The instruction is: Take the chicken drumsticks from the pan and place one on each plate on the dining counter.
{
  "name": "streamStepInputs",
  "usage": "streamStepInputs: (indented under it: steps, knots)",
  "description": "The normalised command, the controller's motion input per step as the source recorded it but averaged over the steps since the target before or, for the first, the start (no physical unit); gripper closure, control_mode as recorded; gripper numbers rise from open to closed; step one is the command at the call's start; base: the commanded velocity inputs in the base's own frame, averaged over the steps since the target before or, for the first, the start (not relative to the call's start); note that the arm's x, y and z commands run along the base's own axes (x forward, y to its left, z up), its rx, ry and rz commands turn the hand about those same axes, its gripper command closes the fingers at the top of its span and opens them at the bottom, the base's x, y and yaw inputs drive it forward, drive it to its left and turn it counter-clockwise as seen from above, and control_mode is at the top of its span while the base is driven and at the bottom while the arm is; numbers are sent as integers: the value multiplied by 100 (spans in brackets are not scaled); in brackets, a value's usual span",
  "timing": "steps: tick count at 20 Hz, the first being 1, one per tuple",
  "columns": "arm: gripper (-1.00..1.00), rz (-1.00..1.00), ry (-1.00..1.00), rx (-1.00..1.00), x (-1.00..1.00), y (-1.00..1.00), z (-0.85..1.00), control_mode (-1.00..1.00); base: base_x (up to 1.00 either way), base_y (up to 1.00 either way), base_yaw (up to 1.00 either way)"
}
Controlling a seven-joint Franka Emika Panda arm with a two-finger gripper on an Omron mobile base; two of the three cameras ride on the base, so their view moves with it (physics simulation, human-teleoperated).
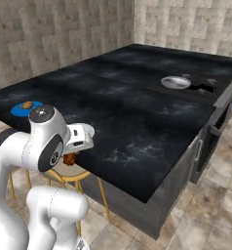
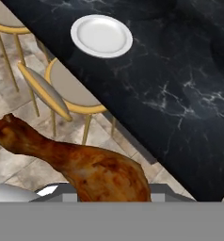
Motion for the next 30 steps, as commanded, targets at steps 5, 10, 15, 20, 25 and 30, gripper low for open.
streamStepInputs:
  steps: [5,10,15,20,25,30]
  knots:
    - [100,0,0,0,0,0,0,100,33,49,-31]
    - [100,0,0,0,0,0,0,100,36,52,-33]
    - [100,0,0,0,0,0,0,100,35,46,-34]
    - [100,-35,-9,0,59,40,0,-100,0,0,0]
    - [100,-20,-1,0,80,32,0,-100,0,0,0]
    - [100,-9,5,7,72,17,-14,-100,0,0,0]
